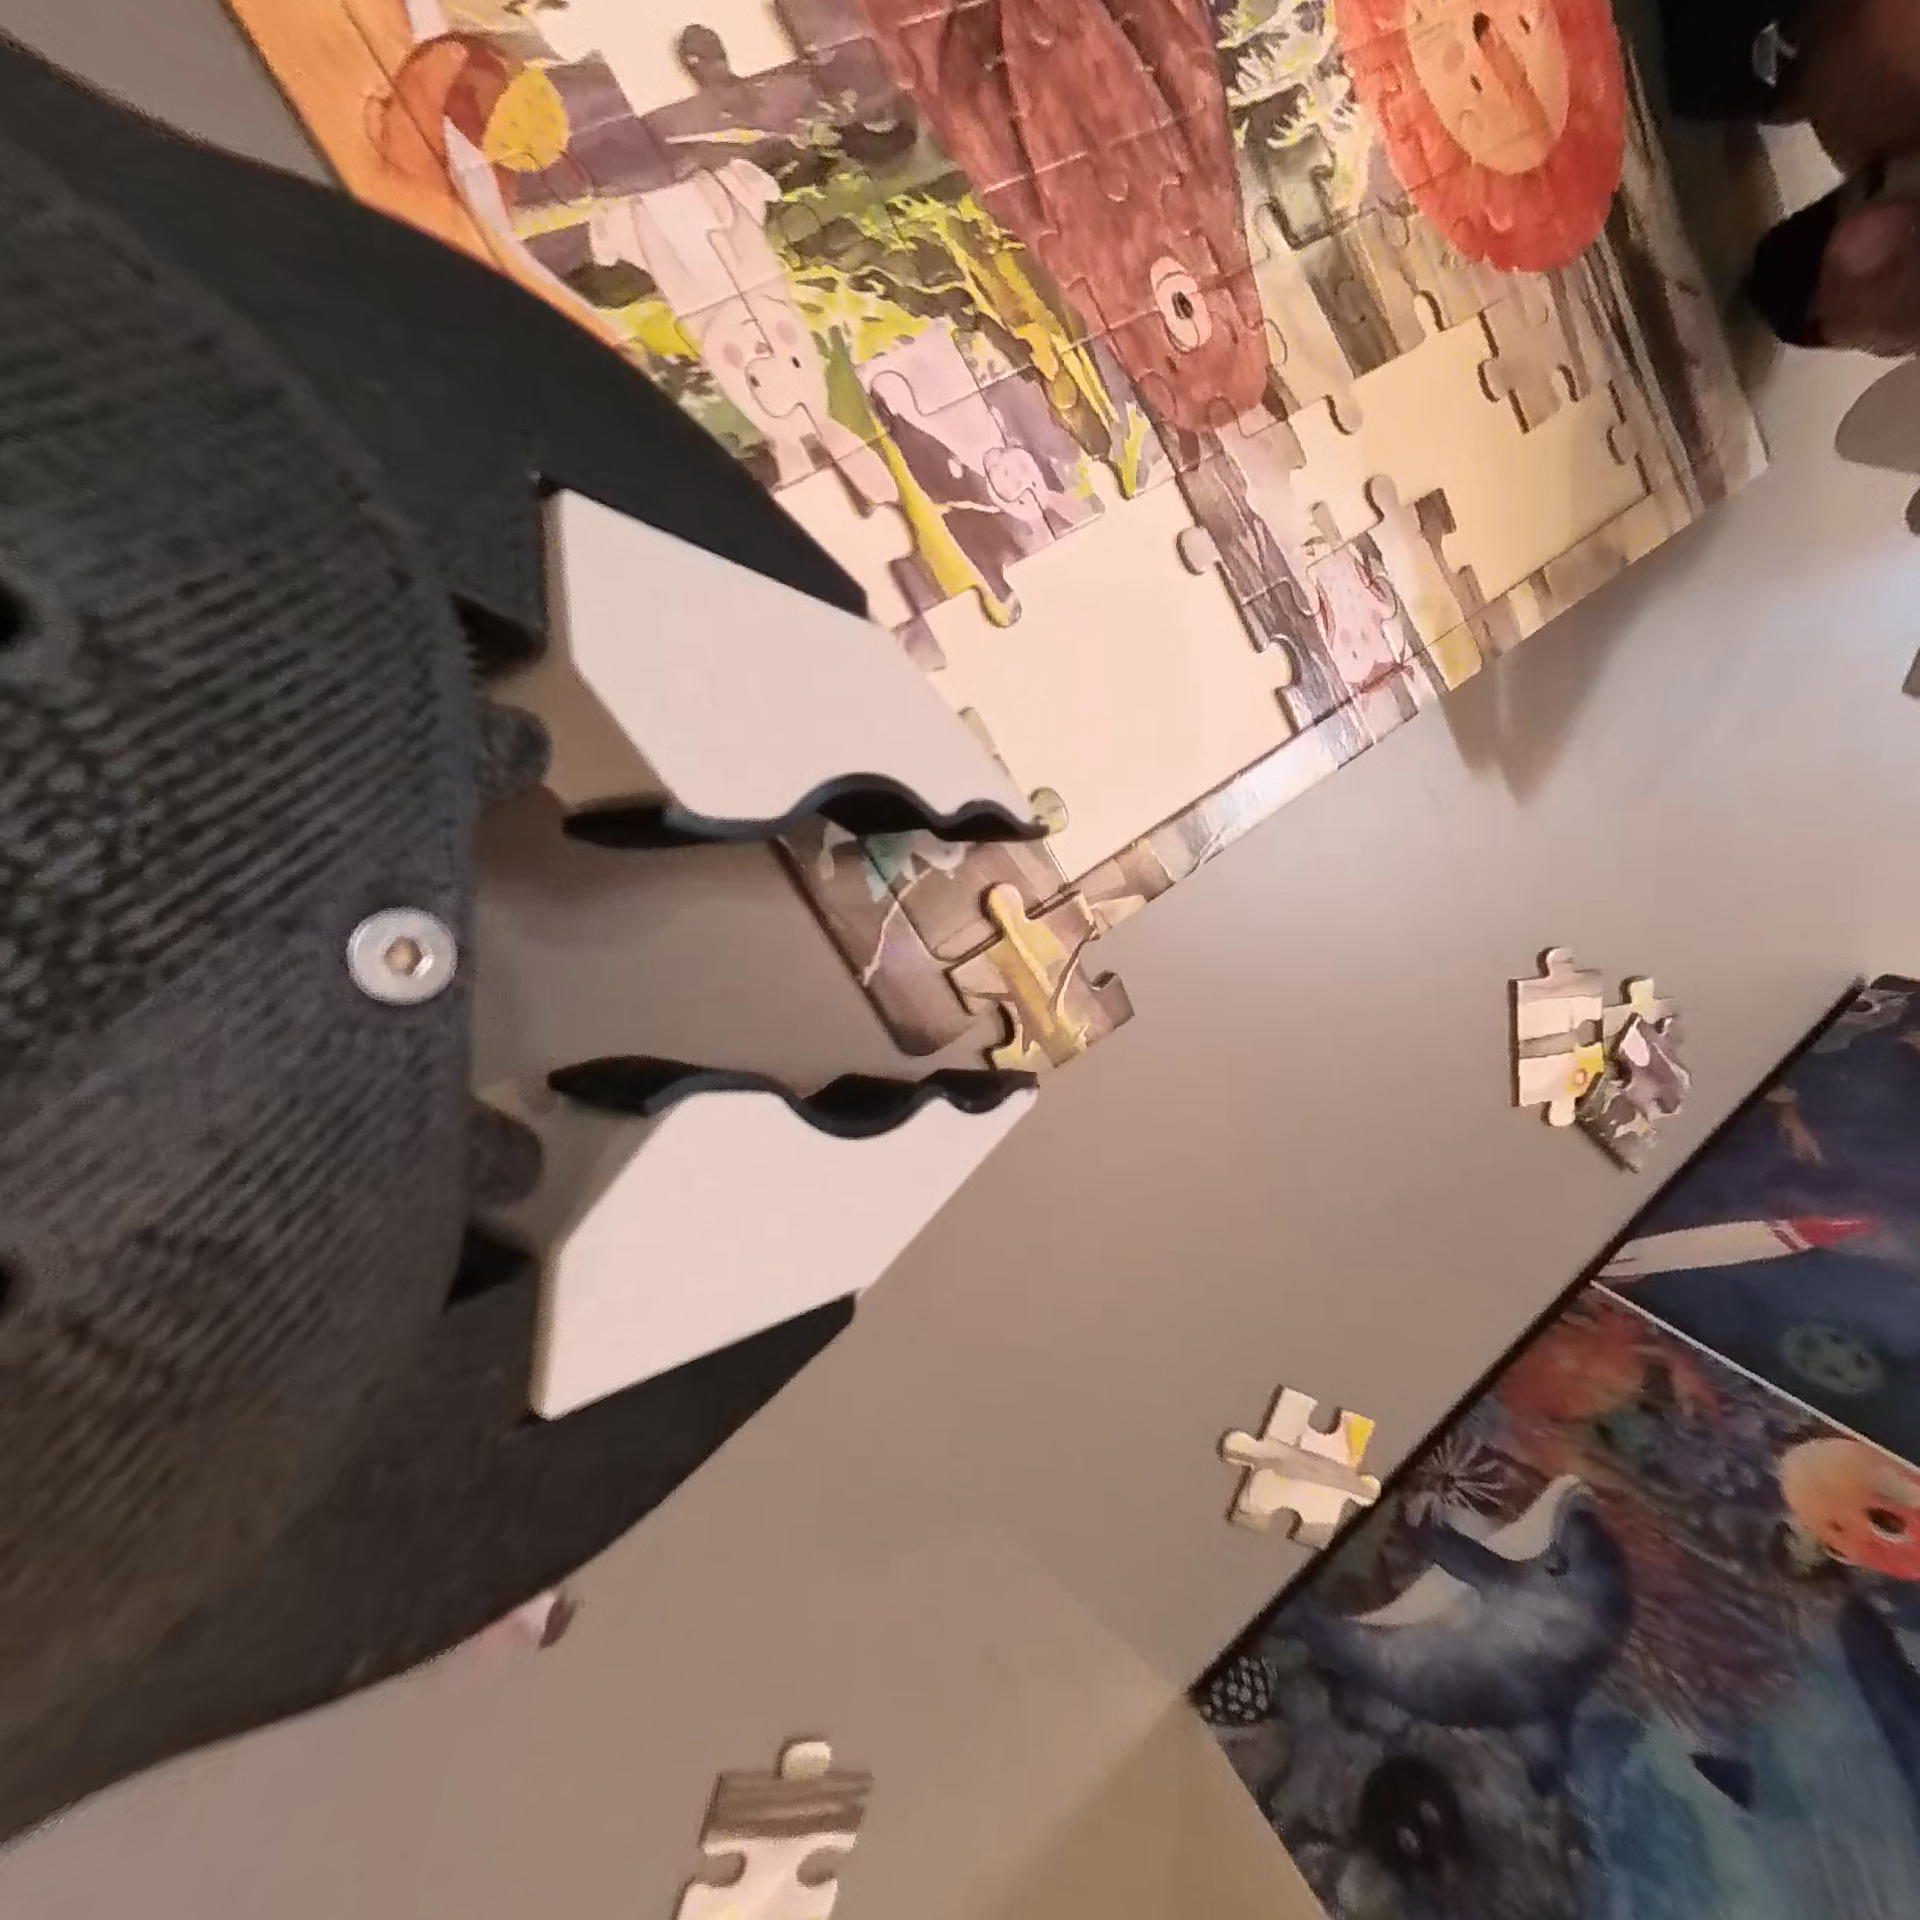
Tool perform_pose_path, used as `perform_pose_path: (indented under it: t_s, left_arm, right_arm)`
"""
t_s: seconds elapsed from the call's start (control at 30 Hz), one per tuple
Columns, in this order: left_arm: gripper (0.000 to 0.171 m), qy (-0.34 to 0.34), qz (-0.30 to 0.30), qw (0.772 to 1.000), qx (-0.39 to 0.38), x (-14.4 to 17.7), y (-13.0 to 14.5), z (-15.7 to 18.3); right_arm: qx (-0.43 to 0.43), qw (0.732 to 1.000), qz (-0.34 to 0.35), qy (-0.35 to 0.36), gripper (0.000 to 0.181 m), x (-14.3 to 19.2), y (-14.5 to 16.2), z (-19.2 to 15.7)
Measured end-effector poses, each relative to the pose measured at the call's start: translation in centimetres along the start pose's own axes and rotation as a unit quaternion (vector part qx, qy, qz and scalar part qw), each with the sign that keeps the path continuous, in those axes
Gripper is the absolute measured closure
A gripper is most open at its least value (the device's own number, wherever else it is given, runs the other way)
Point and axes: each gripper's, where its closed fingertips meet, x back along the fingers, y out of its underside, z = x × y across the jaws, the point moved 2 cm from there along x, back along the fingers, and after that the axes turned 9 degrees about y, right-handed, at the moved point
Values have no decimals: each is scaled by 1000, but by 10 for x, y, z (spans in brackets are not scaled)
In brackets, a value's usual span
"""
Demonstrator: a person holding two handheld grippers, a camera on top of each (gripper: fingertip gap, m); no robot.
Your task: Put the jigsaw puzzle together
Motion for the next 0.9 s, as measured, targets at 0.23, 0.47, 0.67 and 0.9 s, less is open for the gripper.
perform_pose_path:
  t_s: [0.23,0.47,0.67,0.9]
  left_arm:
    - [162,0,-4,1000,-3,-1,1,1]
    - [162,-1,-11,1000,-7,-2,2,1]
    - [162,1,-10,1000,-4,-2,2,1]
    - [162,0,-17,1000,-9,-4,3,2]
  right_arm:
    - [-36,999,-16,-6,128,-8,6,3]
    - [-31,999,-23,-11,137,-13,5,0]
    - [-18,999,-18,-22,157,-12,2,-8]
    - [-11,999,-20,-25,155,-12,1,-12]
